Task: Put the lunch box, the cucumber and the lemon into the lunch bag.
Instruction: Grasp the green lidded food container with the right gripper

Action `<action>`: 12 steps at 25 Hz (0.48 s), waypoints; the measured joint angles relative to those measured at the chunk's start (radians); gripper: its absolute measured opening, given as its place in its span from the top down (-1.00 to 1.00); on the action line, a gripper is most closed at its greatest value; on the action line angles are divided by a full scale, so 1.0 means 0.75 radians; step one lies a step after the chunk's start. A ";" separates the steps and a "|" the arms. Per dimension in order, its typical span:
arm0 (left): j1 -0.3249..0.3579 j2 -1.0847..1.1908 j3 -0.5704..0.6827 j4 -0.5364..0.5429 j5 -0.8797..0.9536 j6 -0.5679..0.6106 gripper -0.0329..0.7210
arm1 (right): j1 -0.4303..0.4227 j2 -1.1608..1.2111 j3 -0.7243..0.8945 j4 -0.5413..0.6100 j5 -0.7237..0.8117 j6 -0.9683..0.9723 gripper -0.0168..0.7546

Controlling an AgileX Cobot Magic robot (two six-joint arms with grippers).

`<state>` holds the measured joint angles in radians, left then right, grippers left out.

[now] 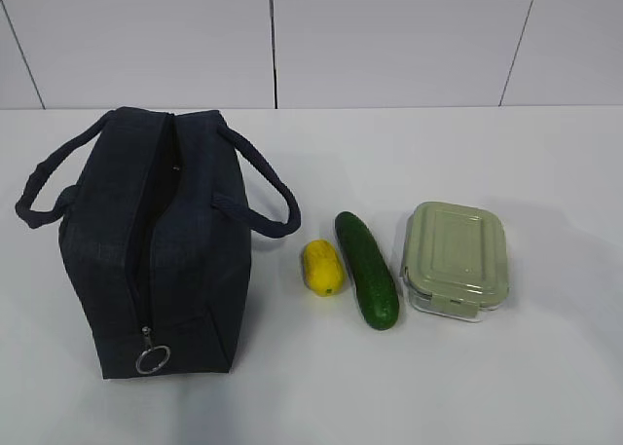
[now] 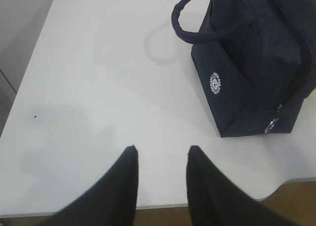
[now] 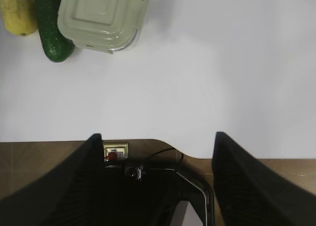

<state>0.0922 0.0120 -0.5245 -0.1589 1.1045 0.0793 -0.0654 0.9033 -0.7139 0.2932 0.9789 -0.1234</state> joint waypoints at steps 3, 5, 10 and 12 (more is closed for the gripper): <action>0.000 0.000 0.000 0.001 0.000 0.000 0.28 | 0.000 0.158 -0.061 0.140 -0.027 -0.109 -0.36; 0.000 0.000 0.000 0.001 0.000 0.000 0.28 | 0.000 0.248 -0.100 0.241 -0.030 -0.183 -0.36; 0.000 0.000 0.000 0.003 0.000 0.000 0.28 | 0.000 0.439 -0.179 0.437 -0.026 -0.337 -0.36; 0.000 0.000 0.000 0.003 0.000 0.000 0.28 | 0.000 0.498 -0.192 0.510 -0.018 -0.400 -0.36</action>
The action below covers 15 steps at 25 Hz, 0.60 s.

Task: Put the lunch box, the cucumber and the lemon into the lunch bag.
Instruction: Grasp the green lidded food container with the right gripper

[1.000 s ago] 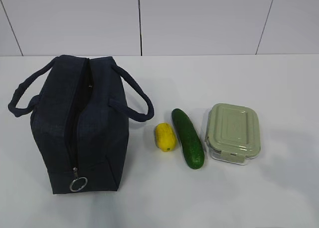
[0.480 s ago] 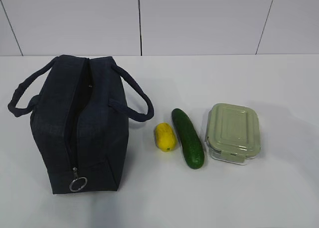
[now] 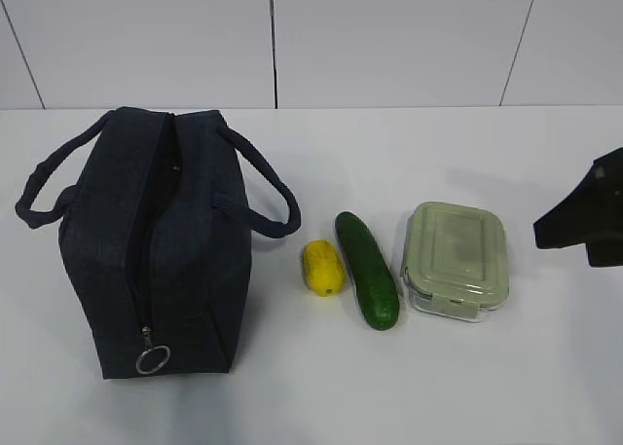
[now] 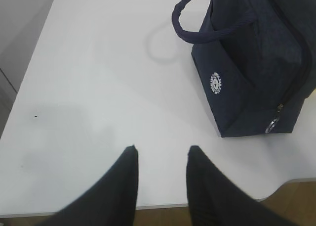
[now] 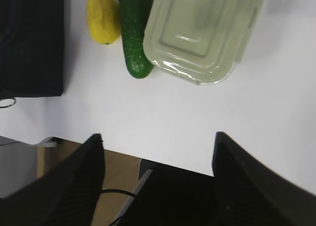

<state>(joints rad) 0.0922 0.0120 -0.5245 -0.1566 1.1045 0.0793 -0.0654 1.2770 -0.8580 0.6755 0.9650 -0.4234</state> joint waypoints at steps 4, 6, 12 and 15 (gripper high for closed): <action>0.000 0.000 0.000 0.000 0.000 0.000 0.28 | -0.003 0.105 -0.006 0.134 0.018 -0.121 -0.36; 0.000 0.000 0.000 0.000 0.000 0.000 0.28 | -0.023 0.161 -0.006 0.209 0.056 -0.191 -0.36; 0.000 0.000 0.000 0.000 0.000 0.000 0.28 | -0.185 0.289 -0.007 0.491 0.216 -0.451 -0.26; 0.000 0.000 0.000 0.000 0.000 0.000 0.28 | -0.256 0.327 -0.012 0.543 0.271 -0.531 -0.21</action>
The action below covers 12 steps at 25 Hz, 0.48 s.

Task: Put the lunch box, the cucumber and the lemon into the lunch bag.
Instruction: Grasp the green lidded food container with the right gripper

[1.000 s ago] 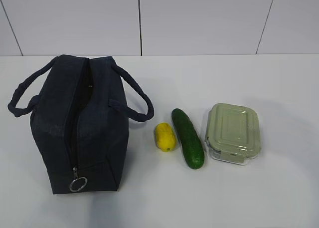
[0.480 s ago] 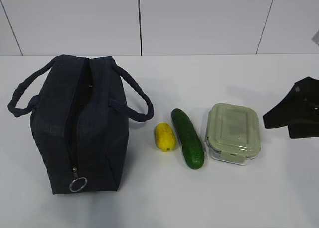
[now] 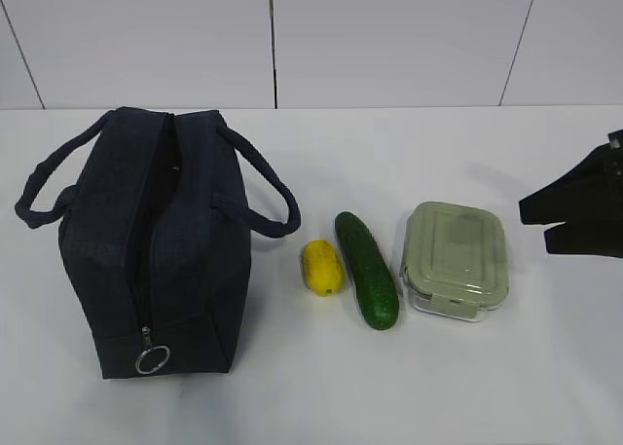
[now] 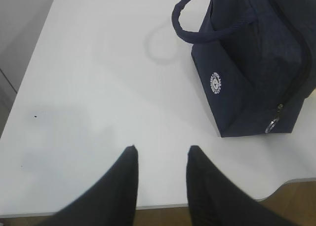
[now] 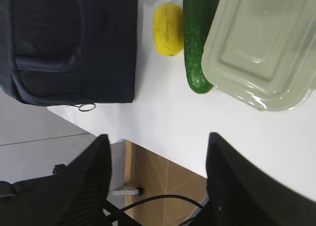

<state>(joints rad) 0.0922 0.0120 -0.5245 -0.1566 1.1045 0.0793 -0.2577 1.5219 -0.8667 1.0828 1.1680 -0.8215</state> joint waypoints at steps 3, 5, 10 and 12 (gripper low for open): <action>0.000 0.000 0.000 0.000 0.000 0.000 0.28 | -0.066 0.057 -0.002 0.008 0.011 -0.029 -0.19; 0.000 0.000 0.000 0.000 0.000 0.000 0.28 | -0.100 0.095 -0.002 0.017 0.011 -0.052 -0.19; 0.000 0.000 0.000 0.000 0.000 0.000 0.28 | -0.121 0.212 -0.019 0.072 0.011 -0.110 -0.19; 0.000 0.000 0.000 0.000 0.000 0.000 0.28 | -0.121 0.264 -0.024 0.095 0.008 -0.123 -0.19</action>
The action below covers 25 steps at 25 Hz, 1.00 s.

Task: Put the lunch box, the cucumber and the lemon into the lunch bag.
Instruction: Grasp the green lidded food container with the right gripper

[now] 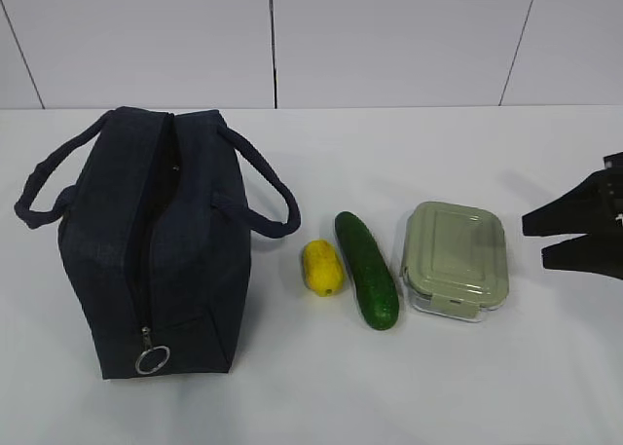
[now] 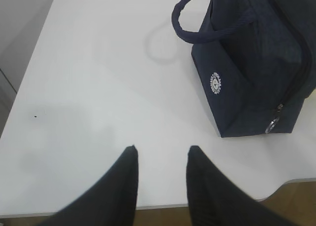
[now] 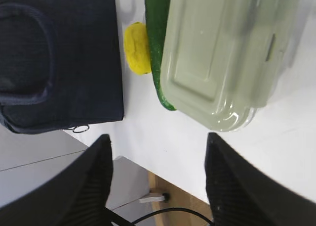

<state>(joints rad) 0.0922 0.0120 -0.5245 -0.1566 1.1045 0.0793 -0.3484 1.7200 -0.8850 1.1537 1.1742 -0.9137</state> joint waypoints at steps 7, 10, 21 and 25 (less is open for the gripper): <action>0.000 0.000 0.000 0.000 0.000 0.000 0.28 | 0.000 0.133 -0.023 0.069 0.000 -0.104 -0.19; 0.000 0.000 0.000 0.000 0.000 0.000 0.28 | 0.000 0.178 -0.034 0.082 -0.005 -0.110 -0.19; 0.000 0.000 0.000 0.000 0.000 0.000 0.28 | 0.000 0.187 -0.048 0.096 -0.057 -0.110 -0.19; 0.000 0.000 0.000 0.000 0.000 0.000 0.28 | 0.000 0.187 -0.048 0.096 -0.071 -0.110 -0.22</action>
<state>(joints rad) 0.0922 0.0120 -0.5245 -0.1566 1.1045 0.0793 -0.3484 1.8605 -0.9210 1.2256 1.1206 -0.9964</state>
